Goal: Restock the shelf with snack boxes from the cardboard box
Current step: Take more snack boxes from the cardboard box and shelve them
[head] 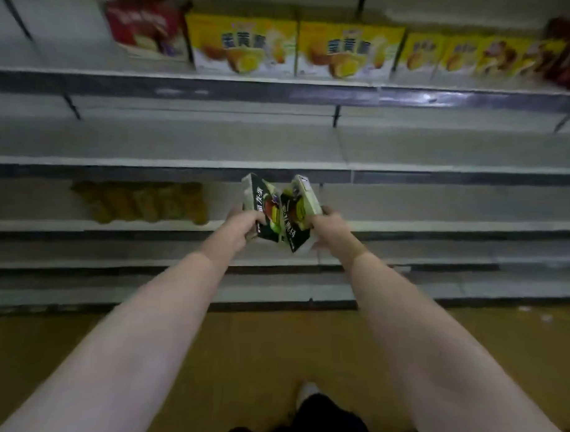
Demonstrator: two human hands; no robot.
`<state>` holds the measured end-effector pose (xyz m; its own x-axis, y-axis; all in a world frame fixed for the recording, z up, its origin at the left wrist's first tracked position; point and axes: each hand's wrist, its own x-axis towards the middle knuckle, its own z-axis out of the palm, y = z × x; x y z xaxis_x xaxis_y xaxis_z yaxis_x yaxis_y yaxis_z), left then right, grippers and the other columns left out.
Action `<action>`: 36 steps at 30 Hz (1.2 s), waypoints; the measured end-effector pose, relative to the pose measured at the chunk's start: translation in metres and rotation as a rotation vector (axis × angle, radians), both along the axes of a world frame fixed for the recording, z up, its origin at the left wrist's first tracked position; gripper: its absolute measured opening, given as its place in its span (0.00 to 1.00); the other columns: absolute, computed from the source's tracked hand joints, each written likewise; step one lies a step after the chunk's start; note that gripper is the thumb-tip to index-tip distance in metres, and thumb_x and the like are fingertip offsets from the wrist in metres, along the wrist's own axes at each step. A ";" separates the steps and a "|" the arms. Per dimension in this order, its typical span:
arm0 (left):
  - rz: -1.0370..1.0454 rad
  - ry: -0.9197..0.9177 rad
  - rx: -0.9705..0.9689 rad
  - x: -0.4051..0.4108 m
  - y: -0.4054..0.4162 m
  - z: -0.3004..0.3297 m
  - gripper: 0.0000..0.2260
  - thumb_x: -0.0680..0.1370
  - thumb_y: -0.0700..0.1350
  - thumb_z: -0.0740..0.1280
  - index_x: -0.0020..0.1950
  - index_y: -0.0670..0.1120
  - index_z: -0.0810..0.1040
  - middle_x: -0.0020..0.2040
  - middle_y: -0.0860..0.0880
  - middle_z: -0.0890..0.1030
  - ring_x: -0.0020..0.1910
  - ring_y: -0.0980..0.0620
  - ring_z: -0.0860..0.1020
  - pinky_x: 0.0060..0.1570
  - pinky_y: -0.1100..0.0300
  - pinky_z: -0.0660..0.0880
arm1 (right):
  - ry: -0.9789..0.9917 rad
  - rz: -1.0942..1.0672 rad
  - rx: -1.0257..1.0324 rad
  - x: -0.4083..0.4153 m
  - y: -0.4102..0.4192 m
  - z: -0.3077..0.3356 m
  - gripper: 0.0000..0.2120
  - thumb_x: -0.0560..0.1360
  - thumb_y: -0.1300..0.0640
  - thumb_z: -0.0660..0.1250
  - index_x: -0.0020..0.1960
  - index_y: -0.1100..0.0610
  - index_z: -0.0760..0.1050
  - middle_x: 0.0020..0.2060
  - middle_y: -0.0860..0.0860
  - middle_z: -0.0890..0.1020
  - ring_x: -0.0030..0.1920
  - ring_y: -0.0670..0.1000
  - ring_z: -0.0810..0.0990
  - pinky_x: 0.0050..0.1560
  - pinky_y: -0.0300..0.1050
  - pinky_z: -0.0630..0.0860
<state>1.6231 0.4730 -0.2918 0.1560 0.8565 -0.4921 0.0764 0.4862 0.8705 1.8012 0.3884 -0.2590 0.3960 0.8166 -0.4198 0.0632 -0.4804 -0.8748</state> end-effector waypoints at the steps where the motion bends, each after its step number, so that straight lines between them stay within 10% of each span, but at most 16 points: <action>1: 0.024 0.002 0.022 -0.019 -0.002 0.014 0.22 0.66 0.31 0.69 0.58 0.45 0.73 0.53 0.45 0.80 0.50 0.47 0.79 0.35 0.58 0.75 | 0.014 0.034 0.019 -0.018 0.012 0.004 0.18 0.73 0.66 0.66 0.63 0.57 0.72 0.46 0.55 0.80 0.44 0.56 0.81 0.40 0.55 0.84; 4: 0.140 0.001 0.080 -0.076 0.011 0.034 0.35 0.70 0.29 0.67 0.74 0.48 0.63 0.65 0.48 0.72 0.60 0.47 0.74 0.51 0.50 0.75 | 0.012 0.116 0.070 -0.063 0.046 0.020 0.17 0.71 0.67 0.65 0.59 0.58 0.74 0.47 0.55 0.80 0.47 0.58 0.81 0.42 0.58 0.83; 14: 0.360 0.018 0.287 -0.204 0.092 0.117 0.27 0.68 0.39 0.76 0.66 0.46 0.75 0.58 0.46 0.83 0.56 0.45 0.81 0.59 0.44 0.77 | 0.005 0.257 0.226 -0.167 0.160 0.090 0.09 0.68 0.65 0.67 0.47 0.57 0.78 0.38 0.54 0.79 0.39 0.56 0.77 0.36 0.49 0.77; 20: 0.246 0.284 0.415 -0.263 0.115 0.178 0.12 0.71 0.33 0.71 0.51 0.46 0.80 0.50 0.42 0.84 0.48 0.41 0.83 0.53 0.45 0.80 | -0.190 0.438 0.377 -0.199 0.214 0.102 0.05 0.52 0.59 0.66 0.24 0.60 0.78 0.23 0.53 0.76 0.27 0.52 0.74 0.30 0.47 0.69; 28: 0.275 0.463 0.354 -0.327 0.140 0.205 0.06 0.72 0.33 0.67 0.48 0.38 0.79 0.44 0.40 0.81 0.40 0.43 0.81 0.38 0.57 0.77 | -0.303 0.752 0.266 -0.238 0.270 0.134 0.15 0.71 0.66 0.64 0.28 0.54 0.73 0.20 0.45 0.75 0.27 0.46 0.72 0.29 0.39 0.69; 36: 0.319 0.421 0.366 -0.354 0.139 0.192 0.07 0.73 0.36 0.69 0.51 0.40 0.79 0.50 0.41 0.82 0.47 0.44 0.82 0.44 0.52 0.78 | -0.287 0.751 0.323 -0.280 0.274 0.134 0.06 0.63 0.70 0.64 0.29 0.61 0.74 0.48 0.62 0.83 0.39 0.54 0.78 0.31 0.42 0.71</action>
